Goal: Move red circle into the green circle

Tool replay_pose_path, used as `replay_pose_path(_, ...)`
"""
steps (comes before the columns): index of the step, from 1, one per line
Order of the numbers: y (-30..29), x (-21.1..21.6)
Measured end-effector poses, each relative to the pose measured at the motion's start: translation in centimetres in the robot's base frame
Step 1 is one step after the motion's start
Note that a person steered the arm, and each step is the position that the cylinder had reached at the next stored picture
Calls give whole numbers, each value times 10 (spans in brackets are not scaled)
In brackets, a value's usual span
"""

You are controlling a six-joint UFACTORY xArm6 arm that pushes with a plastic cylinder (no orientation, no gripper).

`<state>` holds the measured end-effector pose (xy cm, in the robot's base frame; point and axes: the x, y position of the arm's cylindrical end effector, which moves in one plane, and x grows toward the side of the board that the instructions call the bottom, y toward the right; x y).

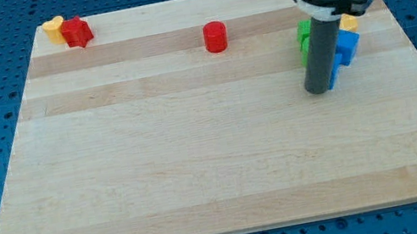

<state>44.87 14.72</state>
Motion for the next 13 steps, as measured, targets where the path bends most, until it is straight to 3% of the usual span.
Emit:
replay_pose_path(2, -4, 4)
replay_pose_path(4, -168, -3)
replay_pose_path(5, -243, -37)
replay_pose_path(6, -272, -87)
replay_pose_path(8, -235, -140)
replay_pose_path(11, -105, -142)
replay_pose_path(13, -56, -142)
